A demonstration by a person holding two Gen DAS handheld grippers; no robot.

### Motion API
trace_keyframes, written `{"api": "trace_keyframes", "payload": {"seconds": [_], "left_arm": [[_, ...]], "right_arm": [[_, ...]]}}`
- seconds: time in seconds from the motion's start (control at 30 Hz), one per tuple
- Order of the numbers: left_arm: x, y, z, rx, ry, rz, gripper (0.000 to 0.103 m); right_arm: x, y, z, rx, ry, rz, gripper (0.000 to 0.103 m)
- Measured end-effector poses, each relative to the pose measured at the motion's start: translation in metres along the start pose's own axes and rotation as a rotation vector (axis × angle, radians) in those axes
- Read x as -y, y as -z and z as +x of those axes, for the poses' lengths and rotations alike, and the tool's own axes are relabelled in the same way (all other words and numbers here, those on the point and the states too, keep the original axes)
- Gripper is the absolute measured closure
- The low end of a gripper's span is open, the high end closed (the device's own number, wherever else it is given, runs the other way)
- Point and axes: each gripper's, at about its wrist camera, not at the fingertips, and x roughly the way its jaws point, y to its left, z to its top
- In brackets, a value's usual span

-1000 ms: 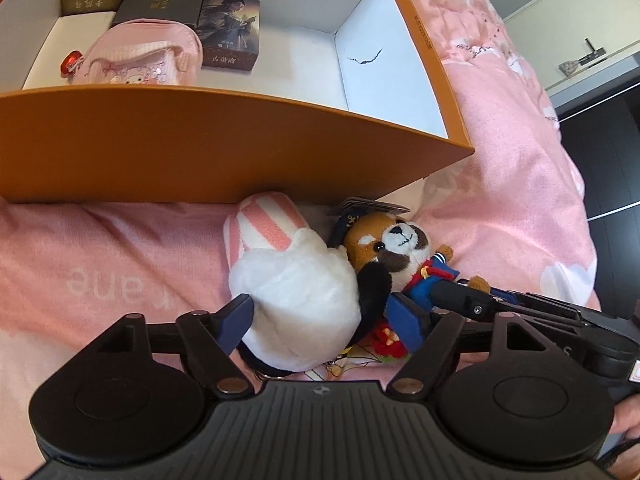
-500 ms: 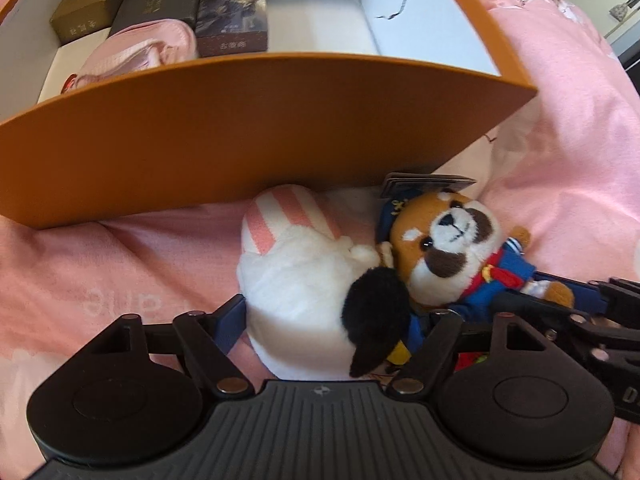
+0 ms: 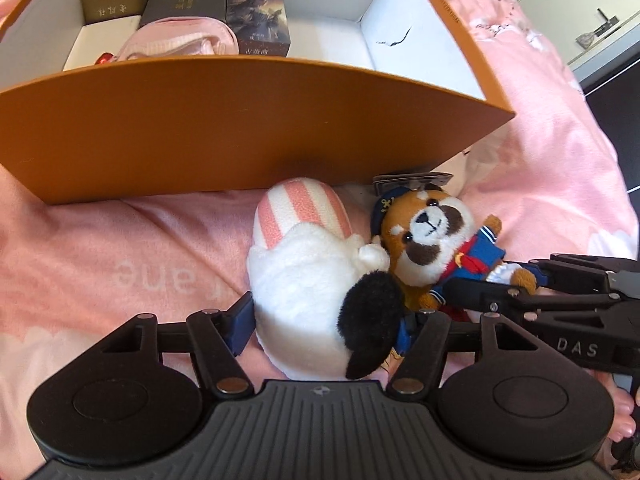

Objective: Organize objects
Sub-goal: 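Lift both plush toys and carry them over the orange box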

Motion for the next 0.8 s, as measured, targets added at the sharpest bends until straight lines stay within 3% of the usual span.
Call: {"api": "trace_keyframes", "payload": {"seconds": [0.5, 0.8], "left_arm": [[0.022, 0.009, -0.083, 0.157, 0.120, 0.112, 0.029], [0.028, -0.008, -0.126, 0.281, 0.152, 0.129, 0.029]], "right_arm": [[-0.025, 0.000, -0.078, 0.161, -0.040, -0.004, 0.061], [-0.045, -0.017, -0.119, 0.283, -0.065, -0.046, 0.062]]}}
